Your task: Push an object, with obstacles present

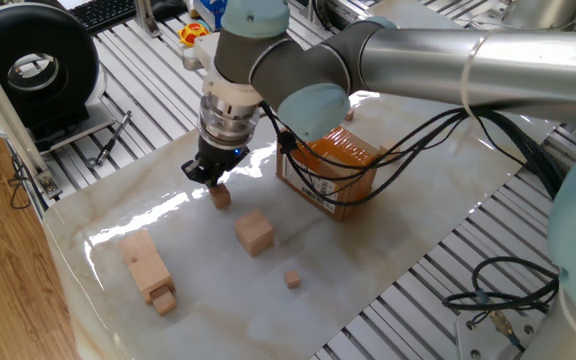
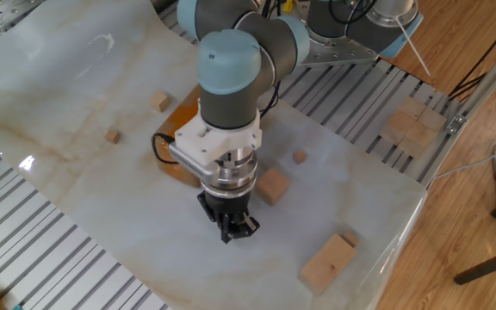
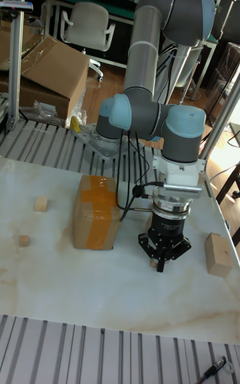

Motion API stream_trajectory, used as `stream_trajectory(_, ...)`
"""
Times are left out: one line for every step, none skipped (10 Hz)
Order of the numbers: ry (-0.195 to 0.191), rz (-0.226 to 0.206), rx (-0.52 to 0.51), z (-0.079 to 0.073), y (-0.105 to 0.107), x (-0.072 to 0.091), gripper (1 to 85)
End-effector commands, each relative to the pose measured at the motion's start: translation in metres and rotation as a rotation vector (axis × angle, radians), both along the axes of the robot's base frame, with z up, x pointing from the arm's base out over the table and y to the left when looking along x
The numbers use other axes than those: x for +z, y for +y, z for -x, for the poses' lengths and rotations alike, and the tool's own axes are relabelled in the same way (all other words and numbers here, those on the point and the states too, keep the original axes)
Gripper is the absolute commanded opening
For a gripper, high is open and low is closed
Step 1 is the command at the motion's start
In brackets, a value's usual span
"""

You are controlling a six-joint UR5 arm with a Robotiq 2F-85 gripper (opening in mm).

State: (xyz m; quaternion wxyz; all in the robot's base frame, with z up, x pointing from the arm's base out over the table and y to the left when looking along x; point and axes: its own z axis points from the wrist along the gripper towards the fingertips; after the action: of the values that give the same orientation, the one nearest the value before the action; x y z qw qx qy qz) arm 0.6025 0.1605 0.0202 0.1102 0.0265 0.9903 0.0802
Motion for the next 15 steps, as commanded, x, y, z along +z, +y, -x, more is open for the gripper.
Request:
stream_trajectory(0.03, -0.011, 0.002, 0.002, -0.003, 0.026, 1.3)
stream_trajectory(0.053, -0.012, 0.008, 0.005, -0.005, 0.043, 1.3)
stream_trajectory(0.065, -0.012, 0.023, 0.005, -0.008, 0.054, 1.3)
stream_trajectory(0.064, 0.002, 0.039, -0.001, -0.018, 0.055, 1.3)
stream_trajectory(0.049, 0.015, 0.051, -0.01, -0.027, 0.047, 1.3)
stream_trajectory(0.02, 0.027, 0.067, -0.017, -0.029, 0.048, 1.3)
stream_trajectory(0.003, 0.048, 0.082, -0.02, -0.033, 0.048, 1.3)
stream_trajectory(-0.005, 0.057, 0.099, -0.022, -0.034, 0.048, 1.3)
stream_trajectory(0.007, 0.059, 0.113, -0.018, -0.036, 0.051, 1.3)
stream_trajectory(0.042, 0.049, 0.124, -0.003, -0.041, 0.079, 1.3)
stream_trajectory(0.078, 0.039, 0.112, 0.008, -0.039, 0.105, 1.3)
stream_trajectory(0.104, 0.032, 0.087, 0.015, -0.034, 0.126, 1.3)
stream_trajectory(0.1, 0.05, 0.071, 0.013, -0.037, 0.127, 1.3)
stream_trajectory(0.079, 0.064, 0.068, 0.007, -0.04, 0.128, 1.3)
stream_trajectory(0.055, 0.075, 0.061, 0.001, -0.043, 0.128, 1.3)
